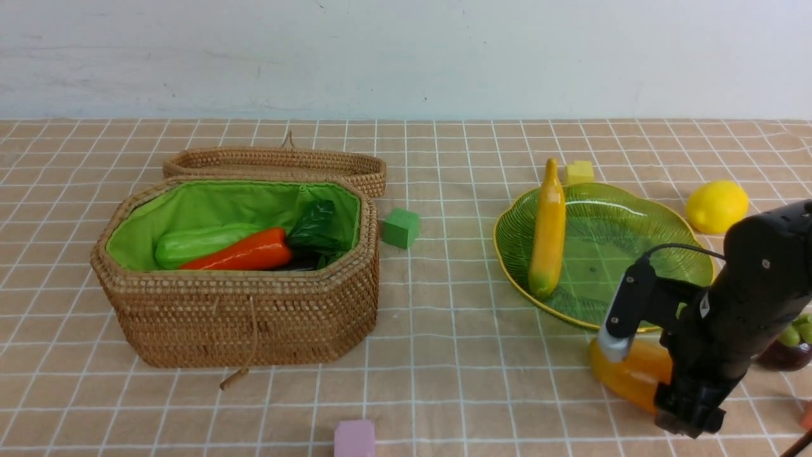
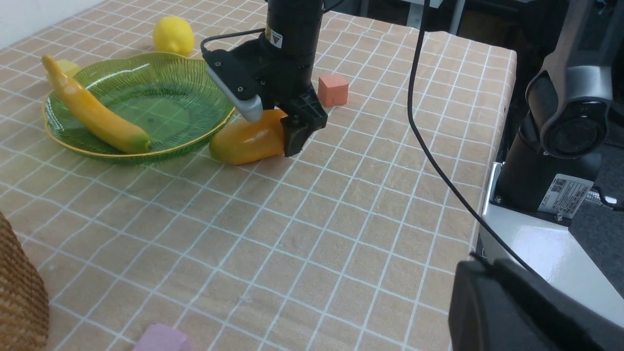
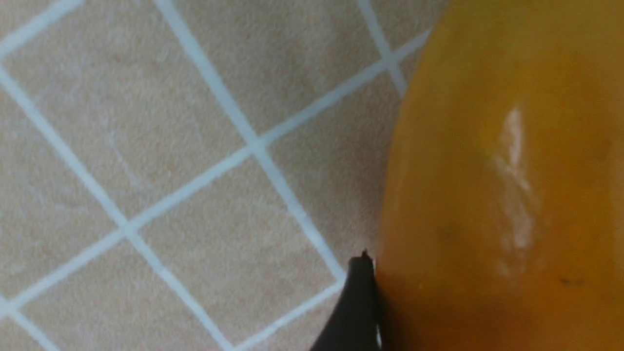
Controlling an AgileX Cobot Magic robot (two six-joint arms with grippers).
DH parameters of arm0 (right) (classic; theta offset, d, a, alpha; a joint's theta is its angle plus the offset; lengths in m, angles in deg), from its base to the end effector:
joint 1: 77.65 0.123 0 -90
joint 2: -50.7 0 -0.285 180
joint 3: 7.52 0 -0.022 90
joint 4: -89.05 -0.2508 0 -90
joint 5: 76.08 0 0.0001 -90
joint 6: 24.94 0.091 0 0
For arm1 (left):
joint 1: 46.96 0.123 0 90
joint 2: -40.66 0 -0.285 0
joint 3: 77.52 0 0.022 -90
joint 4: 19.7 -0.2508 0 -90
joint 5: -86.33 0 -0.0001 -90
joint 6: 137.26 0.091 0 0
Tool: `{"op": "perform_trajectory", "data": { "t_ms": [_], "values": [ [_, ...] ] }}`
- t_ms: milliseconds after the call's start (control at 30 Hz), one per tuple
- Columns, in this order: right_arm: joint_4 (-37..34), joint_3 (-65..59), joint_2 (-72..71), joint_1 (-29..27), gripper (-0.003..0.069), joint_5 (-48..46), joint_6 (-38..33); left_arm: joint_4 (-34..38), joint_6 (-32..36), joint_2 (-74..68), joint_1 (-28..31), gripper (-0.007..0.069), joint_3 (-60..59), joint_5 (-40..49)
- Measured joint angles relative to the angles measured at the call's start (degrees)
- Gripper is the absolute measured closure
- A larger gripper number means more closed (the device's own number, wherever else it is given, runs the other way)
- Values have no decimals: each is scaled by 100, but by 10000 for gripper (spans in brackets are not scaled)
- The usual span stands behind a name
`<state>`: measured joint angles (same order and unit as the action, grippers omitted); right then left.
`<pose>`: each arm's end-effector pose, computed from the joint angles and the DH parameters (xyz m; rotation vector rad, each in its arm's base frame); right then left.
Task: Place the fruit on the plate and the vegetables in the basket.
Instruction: Use the right arm to grab a mango and put it into the right plate
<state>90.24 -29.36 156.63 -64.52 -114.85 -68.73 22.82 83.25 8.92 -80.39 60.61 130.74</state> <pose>0.3032 0.0695 0.1723 -1.4088 2.5541 -0.1120 0.0327 -0.0732 0.3380 0.9851 1.6761 -0.7751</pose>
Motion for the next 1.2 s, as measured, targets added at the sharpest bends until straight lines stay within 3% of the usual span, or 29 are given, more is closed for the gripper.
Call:
{"op": "perform_trajectory", "data": {
  "t_ms": [233,367,667,933,1133,1200],
  "values": [
    [-80,12,232,0,57,203,502,0,0,0,0,613,0,171],
    [-80,24,243,0,99,198,565,0,0,0,0,610,0,275],
    [-248,26,137,0,99,-221,595,0,0,0,0,606,0,259],
    [-1977,6,-1110,0,99,-1504,819,6,0,0,0,606,0,-433],
    [-2636,20,-1792,-110,99,-343,1404,144,0,0,0,606,0,-985],
    [-2692,157,-1666,-381,99,578,2084,273,1,0,0,606,0,-1220]
  ]
}}
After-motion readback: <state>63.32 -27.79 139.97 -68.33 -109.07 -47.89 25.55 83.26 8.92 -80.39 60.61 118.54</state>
